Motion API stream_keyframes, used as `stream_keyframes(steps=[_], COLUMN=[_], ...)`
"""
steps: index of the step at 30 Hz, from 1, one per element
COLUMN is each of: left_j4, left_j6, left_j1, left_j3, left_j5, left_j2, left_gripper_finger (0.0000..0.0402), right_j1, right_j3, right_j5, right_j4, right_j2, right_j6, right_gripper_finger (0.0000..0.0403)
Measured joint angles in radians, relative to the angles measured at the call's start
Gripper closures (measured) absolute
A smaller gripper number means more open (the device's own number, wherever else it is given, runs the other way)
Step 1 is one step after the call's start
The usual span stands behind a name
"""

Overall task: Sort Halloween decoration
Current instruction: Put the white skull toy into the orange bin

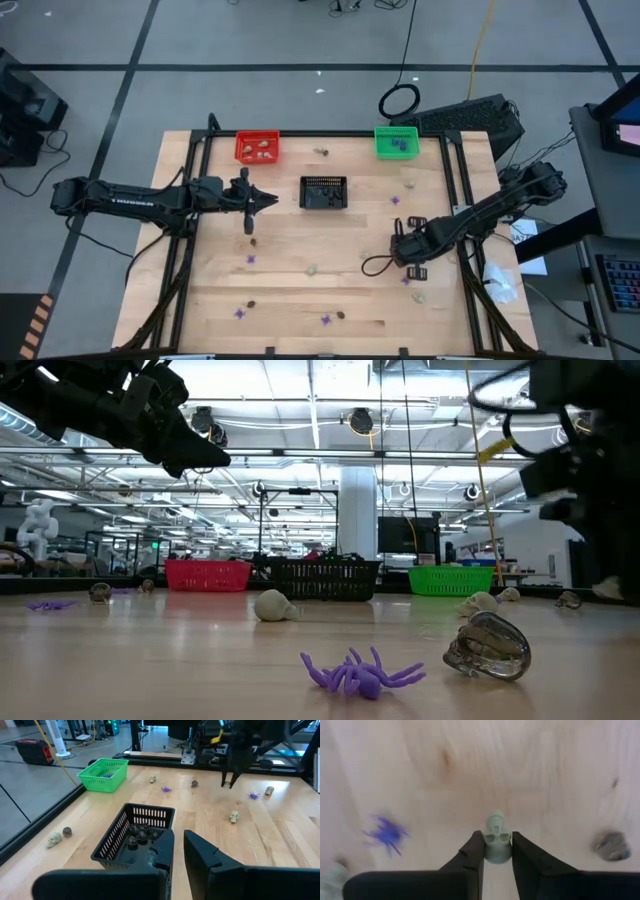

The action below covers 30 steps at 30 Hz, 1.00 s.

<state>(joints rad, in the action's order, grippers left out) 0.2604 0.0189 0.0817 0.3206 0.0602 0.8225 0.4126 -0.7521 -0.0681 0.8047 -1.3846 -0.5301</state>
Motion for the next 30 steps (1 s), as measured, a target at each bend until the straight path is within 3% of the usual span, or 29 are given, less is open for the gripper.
stream_keyframes(steps=[6, 12, 16, 30], left_j4=[0.000, 0.001, 0.001, -0.009], left_j6=[0.000, 0.000, 0.000, -0.007], left_j1=[0.000, 0.000, 0.000, 0.000], left_j3=[0.000, 0.000, 0.000, 0.000], left_j5=[0.000, 0.000, 0.000, 0.000], left_j2=[0.000, 0.000, 0.000, 0.000], left_gripper_finger=[0.0366, 0.0366, 0.0366, 0.0366], right_j1=[-0.045, -0.196, -0.331, -0.629], right_j3=[-0.130, -0.256, -0.331, -0.722], right_j5=[-0.121, -0.220, -0.219, -0.063], right_j4=[-0.001, -0.065, -0.119, -0.105], right_j2=[0.000, 0.000, -0.044, -0.509], right_j6=[-0.045, -0.017, 0.087, 0.442], right_gripper_finger=[0.0346, 0.0345, 0.0345, 0.0344])
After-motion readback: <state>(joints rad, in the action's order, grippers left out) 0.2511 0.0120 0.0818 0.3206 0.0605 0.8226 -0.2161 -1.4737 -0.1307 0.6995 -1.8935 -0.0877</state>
